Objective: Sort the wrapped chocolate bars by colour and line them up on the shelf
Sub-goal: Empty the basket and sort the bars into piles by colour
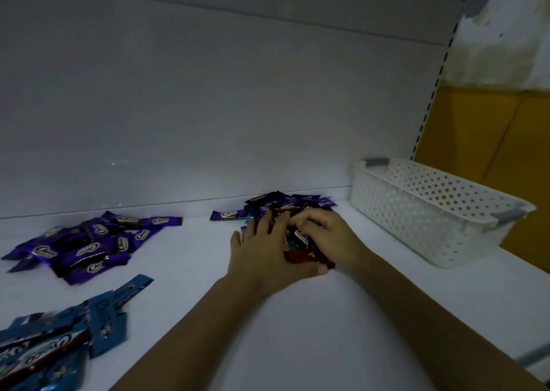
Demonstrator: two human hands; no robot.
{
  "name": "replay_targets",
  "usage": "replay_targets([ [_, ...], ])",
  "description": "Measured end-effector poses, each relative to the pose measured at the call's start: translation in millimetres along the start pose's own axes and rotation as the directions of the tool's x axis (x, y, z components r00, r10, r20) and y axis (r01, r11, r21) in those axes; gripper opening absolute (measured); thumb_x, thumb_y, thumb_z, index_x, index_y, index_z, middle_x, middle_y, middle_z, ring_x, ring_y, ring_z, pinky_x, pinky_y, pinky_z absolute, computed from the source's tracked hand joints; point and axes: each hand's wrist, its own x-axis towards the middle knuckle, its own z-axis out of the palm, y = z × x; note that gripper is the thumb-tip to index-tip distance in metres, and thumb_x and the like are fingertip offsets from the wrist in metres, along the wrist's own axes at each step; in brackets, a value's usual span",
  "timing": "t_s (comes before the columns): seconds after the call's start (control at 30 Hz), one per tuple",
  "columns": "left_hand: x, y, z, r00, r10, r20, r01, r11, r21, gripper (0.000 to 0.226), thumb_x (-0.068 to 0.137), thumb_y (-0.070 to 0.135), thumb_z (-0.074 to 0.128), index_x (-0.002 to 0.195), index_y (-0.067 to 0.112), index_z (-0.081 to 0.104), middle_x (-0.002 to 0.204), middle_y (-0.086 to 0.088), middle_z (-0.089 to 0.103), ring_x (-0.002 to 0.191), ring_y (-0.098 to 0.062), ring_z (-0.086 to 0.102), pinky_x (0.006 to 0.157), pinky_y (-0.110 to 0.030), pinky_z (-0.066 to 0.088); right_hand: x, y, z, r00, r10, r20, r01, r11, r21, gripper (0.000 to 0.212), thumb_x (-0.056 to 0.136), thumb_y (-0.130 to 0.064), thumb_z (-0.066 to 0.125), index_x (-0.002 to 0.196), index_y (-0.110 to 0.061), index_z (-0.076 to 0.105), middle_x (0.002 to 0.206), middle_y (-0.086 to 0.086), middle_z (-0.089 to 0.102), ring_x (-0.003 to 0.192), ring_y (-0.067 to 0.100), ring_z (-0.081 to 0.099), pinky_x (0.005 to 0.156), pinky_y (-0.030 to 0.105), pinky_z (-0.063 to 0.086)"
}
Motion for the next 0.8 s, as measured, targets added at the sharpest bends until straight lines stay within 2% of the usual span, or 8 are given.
replay_targets([
  [0.07, -1, 0, 1, 0.999, 0.031, -0.028, -0.031, 1.000, 0.002, 0.110, 0.060, 0.088, 0.053, 0.150, 0.040, 0.012, 0.161, 0.003, 0.007, 0.147, -0.022, 0.008, 0.117, -0.051, 0.013, 3, -4, 0, 0.982, 0.064, -0.180, -0.075, 0.996, -0.053, 0.017, 0.094, -0.018, 0.052, 0.094, -0.016, 0.069, 0.096, -0.004, 0.067, 0.092, 0.010, 0.062, 0.088, 0.028, 0.049],
  [0.13, -3, 0, 2, 0.998, 0.043, -0.046, -0.044, 0.999, -0.014, 0.107, 0.059, 0.087, 0.054, 0.148, 0.043, 0.015, 0.161, 0.001, 0.005, 0.147, -0.022, 0.008, 0.118, -0.050, 0.013, 2, -4, -5, 0.954, 0.094, -0.285, -0.186, 0.931, -0.314, 0.021, 0.096, -0.028, 0.047, 0.095, -0.018, 0.066, 0.093, -0.002, 0.067, 0.087, 0.014, 0.062, 0.085, 0.033, 0.048],
  [0.23, -3, 1, 2, 0.997, 0.046, -0.057, -0.048, 0.998, -0.037, 0.108, 0.058, 0.087, 0.057, 0.148, 0.042, 0.017, 0.162, 0.000, 0.000, 0.148, -0.023, 0.005, 0.118, -0.050, 0.012, -4, -5, -8, 0.969, 0.112, -0.222, -0.231, 0.738, -0.634, 0.026, 0.095, -0.032, 0.046, 0.094, -0.016, 0.066, 0.091, 0.002, 0.068, 0.081, 0.019, 0.062, 0.074, 0.028, 0.044],
  [0.33, -5, 4, 3, 0.996, 0.069, -0.057, -0.072, 0.996, -0.051, 0.110, 0.056, 0.085, 0.058, 0.148, 0.037, 0.021, 0.162, 0.001, 0.004, 0.148, -0.021, 0.004, 0.117, -0.047, 0.013, -4, -12, 1, 0.990, 0.109, -0.092, -0.138, 0.901, -0.411, 0.020, 0.091, -0.020, 0.055, 0.090, -0.014, 0.073, 0.091, 0.002, 0.071, 0.083, 0.016, 0.064, 0.076, 0.026, 0.049],
  [0.43, -5, 5, 3, 0.992, 0.093, -0.086, -0.098, 0.994, -0.055, 0.100, 0.067, 0.075, 0.061, 0.148, 0.031, 0.023, 0.159, 0.002, 0.017, 0.147, -0.020, 0.013, 0.116, -0.044, 0.018, -5, -17, 8, 0.994, 0.073, -0.084, -0.096, 0.940, -0.326, 0.016, 0.089, -0.016, 0.057, 0.087, -0.014, 0.073, 0.086, 0.001, 0.071, 0.082, 0.016, 0.065, 0.078, 0.026, 0.050],
  [0.57, -2, 5, 0, 0.984, 0.095, -0.149, -0.097, 0.995, -0.005, 0.067, 0.083, 0.058, 0.056, 0.143, 0.034, 0.037, 0.150, 0.003, 0.034, 0.134, -0.023, 0.035, 0.107, -0.038, 0.033, -8, -12, -8, 0.960, 0.080, -0.267, -0.220, 0.807, -0.548, 0.017, 0.092, -0.026, 0.052, 0.093, -0.021, 0.067, 0.091, 0.000, 0.069, 0.084, 0.020, 0.063, 0.076, 0.031, 0.050],
  [0.67, -4, 6, 1, 0.981, 0.091, -0.171, -0.094, 0.995, -0.013, 0.062, 0.085, 0.054, 0.057, 0.141, 0.035, 0.039, 0.153, 0.000, 0.025, 0.132, -0.026, 0.037, 0.104, -0.038, 0.036, -12, -8, -14, 0.958, 0.120, -0.259, -0.261, 0.736, -0.625, 0.021, 0.094, -0.026, 0.047, 0.097, -0.016, 0.065, 0.092, 0.005, 0.067, 0.085, 0.024, 0.062, 0.073, 0.030, 0.047],
  [0.8, -7, 5, 0, 0.991, 0.056, -0.120, -0.067, 0.993, -0.096, 0.081, 0.071, 0.068, 0.064, 0.141, 0.036, 0.038, 0.157, -0.006, 0.021, 0.137, -0.028, 0.031, 0.110, -0.040, 0.032, -11, -11, 3, 0.985, 0.110, -0.131, -0.149, 0.928, -0.340, 0.018, 0.094, -0.015, 0.049, 0.097, -0.013, 0.066, 0.091, 0.004, 0.068, 0.084, 0.017, 0.064, 0.076, 0.030, 0.052],
])
